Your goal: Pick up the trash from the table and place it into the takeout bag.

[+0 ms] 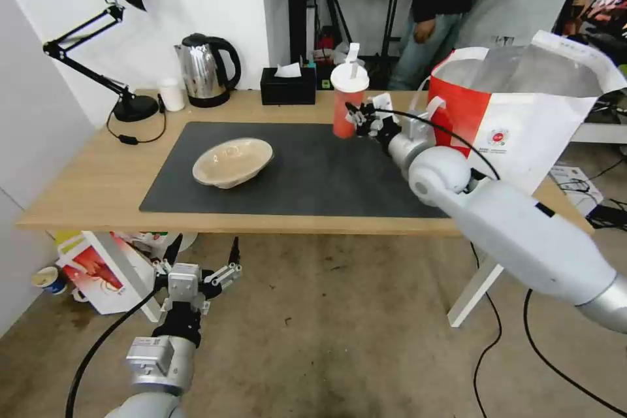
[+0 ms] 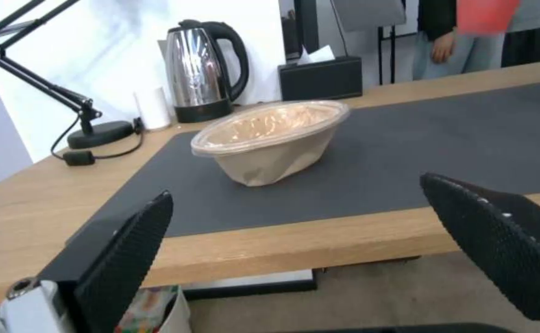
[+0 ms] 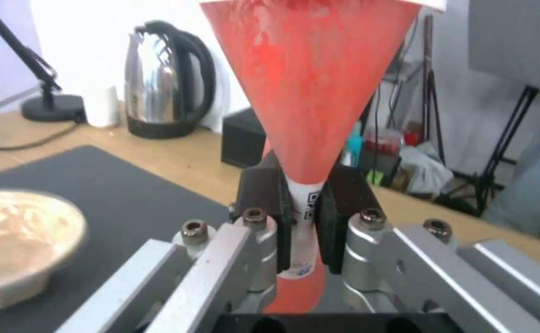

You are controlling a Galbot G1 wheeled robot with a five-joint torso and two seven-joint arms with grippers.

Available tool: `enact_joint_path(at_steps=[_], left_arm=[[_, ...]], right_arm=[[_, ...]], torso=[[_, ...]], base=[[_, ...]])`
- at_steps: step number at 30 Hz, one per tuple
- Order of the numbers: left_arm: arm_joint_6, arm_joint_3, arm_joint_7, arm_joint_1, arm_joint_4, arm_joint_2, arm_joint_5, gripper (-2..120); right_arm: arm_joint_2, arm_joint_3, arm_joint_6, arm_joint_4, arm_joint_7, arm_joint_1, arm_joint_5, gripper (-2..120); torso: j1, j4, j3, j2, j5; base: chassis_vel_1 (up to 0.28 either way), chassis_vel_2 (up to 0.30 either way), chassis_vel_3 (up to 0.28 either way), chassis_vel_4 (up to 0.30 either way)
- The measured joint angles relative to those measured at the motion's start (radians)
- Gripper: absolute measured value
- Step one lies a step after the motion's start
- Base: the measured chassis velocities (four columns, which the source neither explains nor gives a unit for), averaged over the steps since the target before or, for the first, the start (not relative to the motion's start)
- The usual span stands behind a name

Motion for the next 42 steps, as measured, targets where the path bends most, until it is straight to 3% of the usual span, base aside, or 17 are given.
enact_joint_path(at_steps=[13, 29, 42], left_arm=[[0.000, 0.000, 0.000, 0.000, 0.000, 0.000, 0.000, 100], [0.000, 0.000, 0.000, 0.000, 0.000, 0.000, 0.000, 100], [0.000, 0.000, 0.000, 0.000, 0.000, 0.000, 0.000, 100]], right_arm=[[-0.137, 0.058, -0.043, 0.130, -0.054, 0.058, 0.065, 7], [-0.286, 0.158, -0.046, 0.121, -0.127, 0.102, 0.095, 7], [-0.340, 0.248, -0.041, 0.097, -0.144, 0.072, 0.101, 7]], torso=[[0.000, -0.0001, 0.000, 0.000, 0.0001], [0.000, -0.0002, 0.000, 0.000, 0.0002], [0.000, 0.0000, 0.000, 0.000, 0.0000]], base=[[0.000, 0.000, 0.000, 0.000], [0.000, 0.000, 0.000, 0.000], [0.000, 0.000, 0.000, 0.000]])
